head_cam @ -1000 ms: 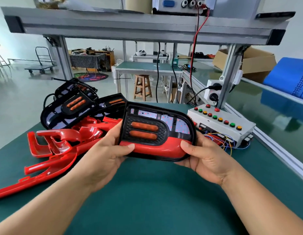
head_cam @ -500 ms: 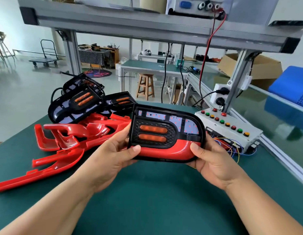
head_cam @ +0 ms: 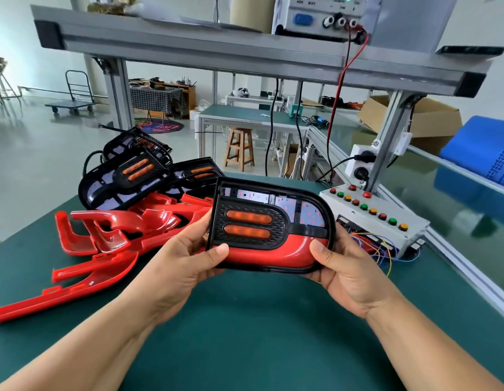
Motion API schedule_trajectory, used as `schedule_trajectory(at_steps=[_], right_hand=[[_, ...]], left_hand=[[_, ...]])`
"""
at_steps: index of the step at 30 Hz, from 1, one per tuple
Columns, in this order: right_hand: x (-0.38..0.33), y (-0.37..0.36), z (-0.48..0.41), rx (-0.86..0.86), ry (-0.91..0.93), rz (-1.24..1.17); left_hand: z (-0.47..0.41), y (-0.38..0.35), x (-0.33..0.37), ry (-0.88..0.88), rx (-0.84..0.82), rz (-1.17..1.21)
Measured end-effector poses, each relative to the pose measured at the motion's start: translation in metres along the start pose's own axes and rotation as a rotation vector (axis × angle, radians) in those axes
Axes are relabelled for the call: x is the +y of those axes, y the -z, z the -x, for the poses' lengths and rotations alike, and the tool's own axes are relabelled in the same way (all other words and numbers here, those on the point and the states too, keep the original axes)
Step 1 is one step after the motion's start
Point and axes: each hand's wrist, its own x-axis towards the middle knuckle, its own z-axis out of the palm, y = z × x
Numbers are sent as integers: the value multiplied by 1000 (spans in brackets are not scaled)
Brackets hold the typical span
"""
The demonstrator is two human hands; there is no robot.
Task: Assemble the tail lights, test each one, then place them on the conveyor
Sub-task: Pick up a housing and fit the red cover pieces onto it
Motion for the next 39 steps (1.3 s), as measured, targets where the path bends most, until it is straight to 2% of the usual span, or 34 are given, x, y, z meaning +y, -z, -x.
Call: schedule_trajectory(at_steps=[5,14,16,19,20,24,26,29,35,37,39], right_hand=[[-9,21,3,-72,-175,27],[-17,24,9,-212,-429,466],[-17,25,8,-229,-444,502],[-17,27,7,-239,-440,515],[-17,27,7,-240,-442,520],[-17,27,8,-243,-435,534],[-17,29,7,-234,-433,536],[-16,31,7,-235,-431,538],[-15,33,4,-251,-439,536],[-15,34,3,-253,-441,527],[-15,34,3,-261,-440,523]], left_hand=[[7,-8,2,82,-14,-128],[18,5,26,203,-83,-830],[12,16,38,201,8,-957],[-9,45,55,83,291,-1216],[-17,53,57,84,324,-1321],[-35,65,32,251,221,-1619],[-35,69,19,239,232,-1636],[-35,78,18,190,244,-1537],[-65,114,62,120,494,-1374],[-79,123,67,162,466,-1408],[-90,122,64,204,339,-1493]])
